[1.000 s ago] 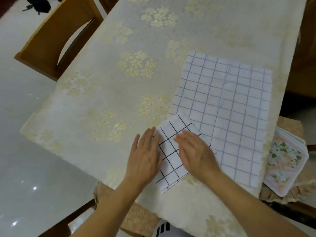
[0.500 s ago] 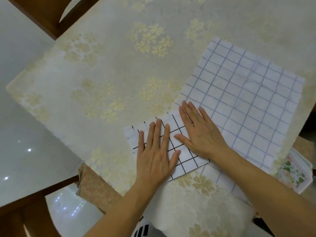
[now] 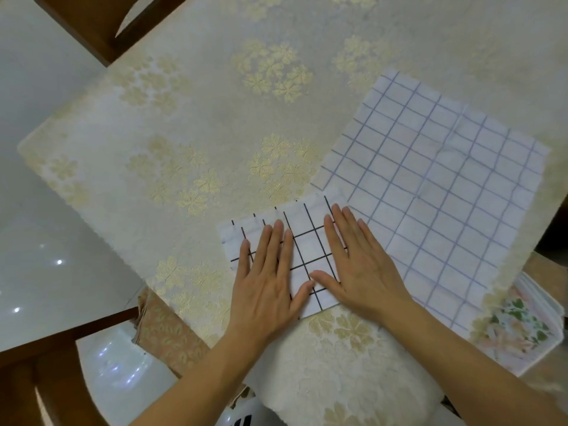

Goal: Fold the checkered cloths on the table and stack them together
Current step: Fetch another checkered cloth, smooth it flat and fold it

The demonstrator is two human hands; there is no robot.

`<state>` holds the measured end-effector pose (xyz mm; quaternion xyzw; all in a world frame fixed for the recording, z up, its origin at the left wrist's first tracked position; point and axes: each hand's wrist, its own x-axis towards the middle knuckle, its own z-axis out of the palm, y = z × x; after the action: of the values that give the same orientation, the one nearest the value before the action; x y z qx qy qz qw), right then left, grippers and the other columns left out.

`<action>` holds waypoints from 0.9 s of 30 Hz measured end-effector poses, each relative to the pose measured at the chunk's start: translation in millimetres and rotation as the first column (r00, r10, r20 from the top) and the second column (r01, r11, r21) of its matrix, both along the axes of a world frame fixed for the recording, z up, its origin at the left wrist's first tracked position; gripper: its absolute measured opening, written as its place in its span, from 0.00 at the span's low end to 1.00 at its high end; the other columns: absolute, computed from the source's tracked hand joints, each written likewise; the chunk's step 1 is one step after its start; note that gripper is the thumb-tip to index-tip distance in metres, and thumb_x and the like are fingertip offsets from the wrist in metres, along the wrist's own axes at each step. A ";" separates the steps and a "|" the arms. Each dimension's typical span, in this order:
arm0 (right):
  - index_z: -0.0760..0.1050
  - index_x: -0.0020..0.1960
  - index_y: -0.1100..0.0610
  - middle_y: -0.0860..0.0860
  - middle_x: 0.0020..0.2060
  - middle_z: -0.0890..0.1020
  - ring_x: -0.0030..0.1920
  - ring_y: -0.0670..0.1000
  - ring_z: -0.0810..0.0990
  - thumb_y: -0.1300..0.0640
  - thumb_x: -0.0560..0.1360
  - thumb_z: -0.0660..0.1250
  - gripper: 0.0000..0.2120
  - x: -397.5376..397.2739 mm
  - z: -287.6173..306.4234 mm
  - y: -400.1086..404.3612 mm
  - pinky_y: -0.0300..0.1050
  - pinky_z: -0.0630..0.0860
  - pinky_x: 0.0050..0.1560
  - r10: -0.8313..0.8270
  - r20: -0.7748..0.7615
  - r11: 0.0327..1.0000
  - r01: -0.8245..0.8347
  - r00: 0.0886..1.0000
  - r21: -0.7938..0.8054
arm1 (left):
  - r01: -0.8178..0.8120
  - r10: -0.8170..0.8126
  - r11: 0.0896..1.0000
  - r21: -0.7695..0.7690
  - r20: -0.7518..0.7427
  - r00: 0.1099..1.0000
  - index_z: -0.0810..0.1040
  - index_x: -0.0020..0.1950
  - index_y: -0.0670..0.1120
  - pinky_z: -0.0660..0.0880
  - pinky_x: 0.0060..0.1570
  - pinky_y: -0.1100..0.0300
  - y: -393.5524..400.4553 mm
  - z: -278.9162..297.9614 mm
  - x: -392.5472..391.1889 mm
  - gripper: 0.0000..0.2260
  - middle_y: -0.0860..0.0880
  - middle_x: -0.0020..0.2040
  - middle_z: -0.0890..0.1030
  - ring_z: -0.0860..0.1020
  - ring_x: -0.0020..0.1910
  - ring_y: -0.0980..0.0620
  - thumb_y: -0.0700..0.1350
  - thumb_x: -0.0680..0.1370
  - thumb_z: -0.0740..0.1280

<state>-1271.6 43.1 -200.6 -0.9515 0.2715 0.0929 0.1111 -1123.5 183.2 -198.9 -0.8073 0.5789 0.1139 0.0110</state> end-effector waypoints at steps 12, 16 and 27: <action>0.34 0.80 0.60 0.57 0.79 0.35 0.79 0.54 0.34 0.29 0.79 0.41 0.44 -5.5 -2.0 0.6 0.53 0.41 0.78 -0.086 0.003 0.996 0.086 0.996 -0.005 | -0.014 0.015 0.999 -0.030 0.015 1.000 0.46 0.81 0.42 0.51 0.77 0.41 1.0 -5.8 18.8 0.37 0.44 0.82 0.44 0.44 0.81 0.47 0.66 0.81 0.46; 0.32 0.79 0.60 0.57 0.79 0.33 0.79 0.54 0.33 0.29 0.79 0.41 0.44 -7.2 -3.4 -0.9 0.54 0.42 0.78 -0.084 -0.022 0.996 0.084 0.996 -0.011 | -0.040 0.041 0.999 -0.016 0.020 0.999 0.43 0.81 0.43 0.50 0.78 0.42 1.6 -7.9 24.2 0.36 0.44 0.82 0.42 0.42 0.81 0.47 0.65 0.81 0.46; 0.34 0.80 0.60 0.55 0.80 0.35 0.79 0.52 0.35 0.29 0.79 0.40 0.44 -10.3 -0.4 6.5 0.57 0.43 0.79 -0.166 -0.049 0.986 0.165 0.985 -0.031 | -0.050 0.049 0.998 -0.034 -0.015 0.999 0.44 0.81 0.42 0.48 0.78 0.44 6.0 -7.5 38.1 0.36 0.46 0.82 0.43 0.42 0.81 0.49 0.65 0.81 0.45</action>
<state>-1281.9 49.6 -201.0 -0.9244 0.3534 0.1041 0.0984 -1085.5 189.2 -206.4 -0.8207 0.5606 0.1098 -0.0097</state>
